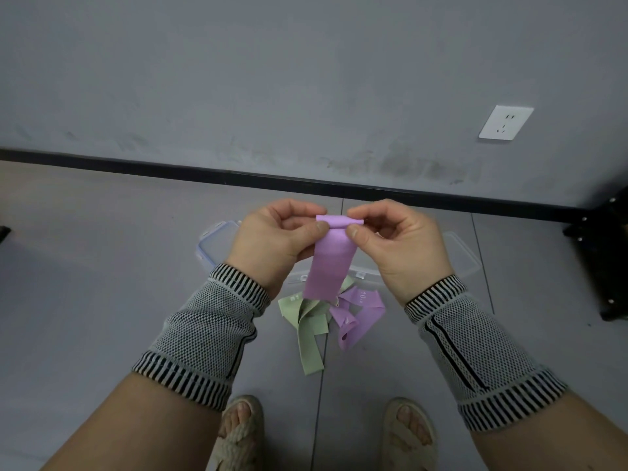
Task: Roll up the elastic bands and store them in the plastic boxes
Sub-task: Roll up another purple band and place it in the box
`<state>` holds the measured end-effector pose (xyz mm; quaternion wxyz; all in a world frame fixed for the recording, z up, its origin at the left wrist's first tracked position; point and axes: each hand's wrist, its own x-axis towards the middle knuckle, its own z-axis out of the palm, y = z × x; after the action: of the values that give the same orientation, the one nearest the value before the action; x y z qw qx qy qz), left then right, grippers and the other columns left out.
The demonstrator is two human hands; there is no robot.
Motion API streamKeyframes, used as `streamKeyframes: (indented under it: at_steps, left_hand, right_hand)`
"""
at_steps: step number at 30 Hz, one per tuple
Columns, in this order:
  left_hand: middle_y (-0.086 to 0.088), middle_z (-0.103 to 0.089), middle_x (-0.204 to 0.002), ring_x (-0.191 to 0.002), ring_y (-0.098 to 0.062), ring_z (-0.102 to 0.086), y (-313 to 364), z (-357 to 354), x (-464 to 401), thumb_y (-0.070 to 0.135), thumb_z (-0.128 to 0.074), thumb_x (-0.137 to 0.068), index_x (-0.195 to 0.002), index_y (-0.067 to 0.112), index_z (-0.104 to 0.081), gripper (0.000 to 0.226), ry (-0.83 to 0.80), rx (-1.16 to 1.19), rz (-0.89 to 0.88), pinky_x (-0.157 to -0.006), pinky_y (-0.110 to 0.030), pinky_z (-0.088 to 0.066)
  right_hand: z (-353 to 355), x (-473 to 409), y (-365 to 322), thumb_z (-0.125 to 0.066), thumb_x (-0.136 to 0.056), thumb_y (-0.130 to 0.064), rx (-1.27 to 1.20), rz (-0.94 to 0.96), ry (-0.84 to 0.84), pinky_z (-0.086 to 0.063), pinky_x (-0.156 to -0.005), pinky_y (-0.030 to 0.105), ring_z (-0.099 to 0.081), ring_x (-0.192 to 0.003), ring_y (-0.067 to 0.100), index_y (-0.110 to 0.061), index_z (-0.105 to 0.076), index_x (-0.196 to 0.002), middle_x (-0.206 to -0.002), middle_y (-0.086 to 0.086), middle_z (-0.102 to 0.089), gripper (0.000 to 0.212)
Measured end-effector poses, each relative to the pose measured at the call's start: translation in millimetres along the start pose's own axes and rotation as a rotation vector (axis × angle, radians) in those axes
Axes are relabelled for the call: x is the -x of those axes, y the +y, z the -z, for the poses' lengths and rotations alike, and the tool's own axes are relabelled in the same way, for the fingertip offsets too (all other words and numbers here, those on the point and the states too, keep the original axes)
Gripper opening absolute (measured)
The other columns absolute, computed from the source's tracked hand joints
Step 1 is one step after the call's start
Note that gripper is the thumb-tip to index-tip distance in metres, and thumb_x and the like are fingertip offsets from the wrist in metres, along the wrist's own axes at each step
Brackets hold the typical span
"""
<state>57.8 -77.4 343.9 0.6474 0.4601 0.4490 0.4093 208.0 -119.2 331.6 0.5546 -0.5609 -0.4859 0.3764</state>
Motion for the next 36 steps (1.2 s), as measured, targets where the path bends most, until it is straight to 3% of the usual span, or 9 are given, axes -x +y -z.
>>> streamKeyframes:
  at_steps: [3,6,10,18,26,31,34,36]
  left_hand:
    - [-0.006,-0.069,-0.073,-0.071,-0.016,-0.067,-1,0,-1,-0.009,-0.061,-0.082,-0.082,0.01,-0.064,0.019,0.016,-0.002,-0.027,-0.072,-0.029,-0.057]
    - [-0.009,-0.068,-0.078,-0.073,-0.018,-0.067,-2,-1,0,-0.01,-0.061,-0.081,-0.081,0.011,-0.064,0.021,0.024,-0.029,-0.071,-0.073,-0.029,-0.058]
    - [-0.007,-0.07,-0.078,-0.075,-0.018,-0.068,-3,-2,1,-0.012,-0.06,-0.082,-0.082,0.009,-0.063,0.021,0.019,-0.054,-0.097,-0.072,-0.028,-0.058]
    - [-0.003,-0.071,-0.071,-0.065,-0.011,-0.068,-2,1,0,0.0,-0.065,-0.083,-0.101,0.004,-0.063,0.018,-0.025,-0.079,0.045,-0.056,-0.02,-0.054]
    - [-0.008,-0.067,-0.076,-0.074,-0.017,-0.066,-5,3,-3,0.001,-0.064,-0.083,-0.087,0.01,-0.064,0.01,-0.004,-0.074,0.002,-0.068,-0.028,-0.056]
    - [-0.003,-0.067,-0.08,-0.076,-0.016,-0.061,-4,8,-4,0.002,-0.06,-0.086,-0.089,0.014,-0.064,0.014,-0.046,-0.022,0.008,-0.072,-0.03,-0.05]
    - [-0.004,-0.067,-0.085,-0.075,-0.014,-0.061,-3,12,-3,0.005,-0.059,-0.084,-0.09,0.015,-0.066,0.014,-0.123,0.047,0.097,-0.067,-0.024,-0.05]
    - [-0.006,-0.066,-0.088,-0.075,-0.016,-0.059,-4,15,-4,0.008,-0.067,-0.072,-0.096,0.013,-0.067,0.025,-0.168,0.043,0.171,-0.064,-0.025,-0.049]
  right_hand:
    - [1,0,1,-0.07,-0.078,0.004,-0.111,-0.088,0.007,-0.055,-0.08,0.023,-0.067,-0.084,0.01,-0.021,-0.065,-0.097,-0.096,0.005,-0.069,0.031]
    - [3,-1,1,-0.072,-0.079,-0.004,-0.132,-0.137,0.017,-0.057,-0.079,0.031,-0.069,-0.088,0.019,-0.016,-0.068,-0.096,-0.094,0.011,-0.07,0.021]
    - [3,0,-2,-0.069,-0.082,-0.003,-0.142,-0.144,0.012,-0.056,-0.066,0.023,-0.07,-0.076,0.014,-0.01,-0.069,-0.091,-0.087,0.009,-0.072,0.011]
    - [6,-1,2,-0.069,-0.079,0.005,-0.134,-0.083,0.002,-0.057,-0.077,0.028,-0.068,-0.079,0.014,-0.017,-0.07,-0.084,-0.084,0.004,-0.071,0.023]
    - [3,0,4,-0.066,-0.079,0.009,-0.168,-0.073,-0.034,-0.055,-0.076,0.023,-0.068,-0.08,0.011,-0.016,-0.068,-0.087,-0.085,0.0,-0.071,0.027]
    - [8,-2,5,-0.063,-0.08,0.01,-0.377,-0.181,-0.157,-0.056,-0.073,0.03,-0.067,-0.077,0.017,-0.015,-0.069,-0.089,-0.083,0.004,-0.071,0.027]
    - [11,-2,9,-0.07,-0.069,-0.002,-0.337,-0.192,-0.266,-0.054,-0.067,0.024,-0.064,-0.071,0.012,-0.021,-0.071,-0.09,-0.077,-0.005,-0.068,0.028]
    - [13,-3,12,-0.074,-0.065,-0.009,-0.257,-0.182,-0.353,-0.052,-0.068,0.022,-0.059,-0.071,0.01,-0.026,-0.07,-0.096,-0.081,-0.008,-0.063,0.036]
